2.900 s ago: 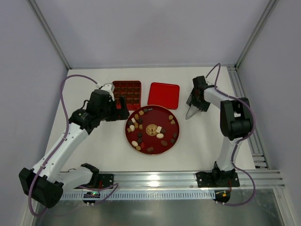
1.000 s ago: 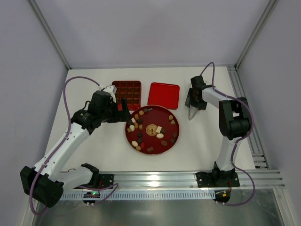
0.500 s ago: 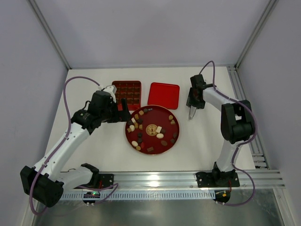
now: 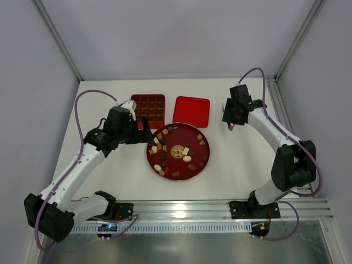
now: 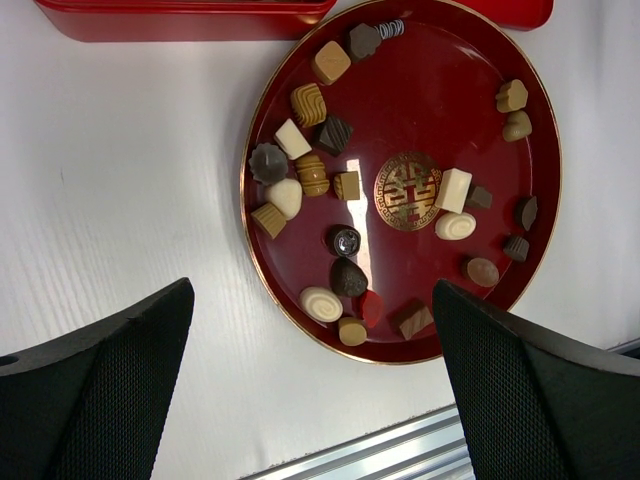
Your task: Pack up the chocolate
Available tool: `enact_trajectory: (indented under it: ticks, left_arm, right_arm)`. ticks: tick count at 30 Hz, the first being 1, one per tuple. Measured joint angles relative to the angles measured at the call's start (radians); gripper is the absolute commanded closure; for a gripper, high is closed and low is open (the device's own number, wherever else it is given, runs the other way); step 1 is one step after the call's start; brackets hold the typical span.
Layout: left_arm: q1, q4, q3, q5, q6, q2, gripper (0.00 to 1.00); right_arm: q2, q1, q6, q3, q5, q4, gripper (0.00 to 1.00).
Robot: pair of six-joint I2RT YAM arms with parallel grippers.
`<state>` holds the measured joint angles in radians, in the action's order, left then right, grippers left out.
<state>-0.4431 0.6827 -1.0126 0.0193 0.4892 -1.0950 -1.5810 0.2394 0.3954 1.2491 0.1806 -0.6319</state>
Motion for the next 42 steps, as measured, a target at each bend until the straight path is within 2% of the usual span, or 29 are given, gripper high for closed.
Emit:
enact_trajectory:
  ticks: [6, 17, 28, 35, 42]
  left_arm:
    - [0.0, -0.001, 0.004, 0.0, 0.0, 0.0, 0.0]
    - [0.0, -0.002, 0.01, -0.009, 0.0, 0.0, 0.0]
    - [0.0, -0.005, 0.011, -0.027, 0.0, 0.0, 0.0]
    - [0.0, -0.005, 0.011, -0.036, 0.0, 0.0, 0.0]
    - [0.0, -0.005, 0.012, -0.038, 0.0, 0.0, 0.0]
  right_arm:
    - [0.074, 0.01, -0.001, -0.032, -0.008, -0.051, 0.55]
    - [0.254, 0.096, 0.003, -0.033, -0.031, -0.13, 0.54]
    - [0.413, 0.319, 0.06, -0.036, -0.065, -0.239, 0.56]
    - [0.43, 0.495, 0.11, -0.053, -0.064, -0.286, 0.58]
    - [0.43, 0.594, 0.14, -0.095, -0.064, -0.318, 0.59]
